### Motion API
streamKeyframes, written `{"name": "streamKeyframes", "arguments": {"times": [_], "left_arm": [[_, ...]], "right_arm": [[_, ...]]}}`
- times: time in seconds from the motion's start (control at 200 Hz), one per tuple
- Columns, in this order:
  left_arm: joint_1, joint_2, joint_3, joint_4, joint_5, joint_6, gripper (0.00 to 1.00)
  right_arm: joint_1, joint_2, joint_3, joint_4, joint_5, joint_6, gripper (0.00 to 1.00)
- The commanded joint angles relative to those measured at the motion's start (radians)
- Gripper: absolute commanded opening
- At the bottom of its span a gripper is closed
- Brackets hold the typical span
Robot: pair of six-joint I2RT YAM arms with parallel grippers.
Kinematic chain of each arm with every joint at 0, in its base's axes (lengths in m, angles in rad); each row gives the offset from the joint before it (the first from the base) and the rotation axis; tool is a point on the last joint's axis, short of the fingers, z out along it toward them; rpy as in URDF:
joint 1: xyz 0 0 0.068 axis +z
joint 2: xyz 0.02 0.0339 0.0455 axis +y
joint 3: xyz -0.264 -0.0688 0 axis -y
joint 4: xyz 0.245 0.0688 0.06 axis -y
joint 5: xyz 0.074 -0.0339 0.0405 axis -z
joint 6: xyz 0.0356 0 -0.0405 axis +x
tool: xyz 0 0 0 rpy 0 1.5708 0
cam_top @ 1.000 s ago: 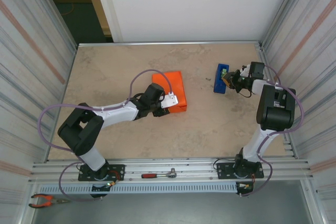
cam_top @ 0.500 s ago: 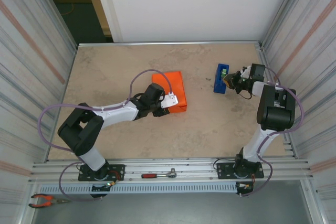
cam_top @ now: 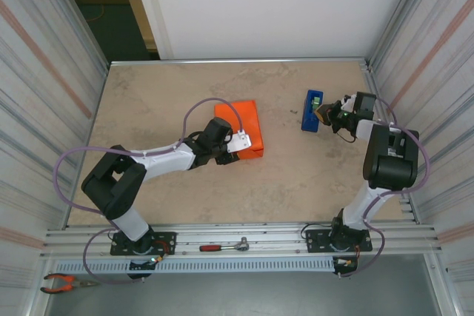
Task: Wrap the gift box in paper
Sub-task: Tear off the tape with the cutter.
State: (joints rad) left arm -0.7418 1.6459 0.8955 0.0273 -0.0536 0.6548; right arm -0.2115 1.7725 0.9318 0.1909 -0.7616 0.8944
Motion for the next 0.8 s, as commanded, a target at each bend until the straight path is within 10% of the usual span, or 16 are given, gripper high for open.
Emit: {"name": "streamKeyframes", "arguments": {"times": [0.0,0.792], "left_arm": [[-0.005,0.021,-0.004,-0.061,0.012,-0.005,0.69],[-0.005,0.023,-0.004,-0.063,0.015,-0.003,0.69]], "right_arm": [[0.007,-0.102,-0.025,0.038,-0.039,0.045,0.0],[0.05,-0.293,-0.334,0.055,0.075,0.09,0.0]]}}
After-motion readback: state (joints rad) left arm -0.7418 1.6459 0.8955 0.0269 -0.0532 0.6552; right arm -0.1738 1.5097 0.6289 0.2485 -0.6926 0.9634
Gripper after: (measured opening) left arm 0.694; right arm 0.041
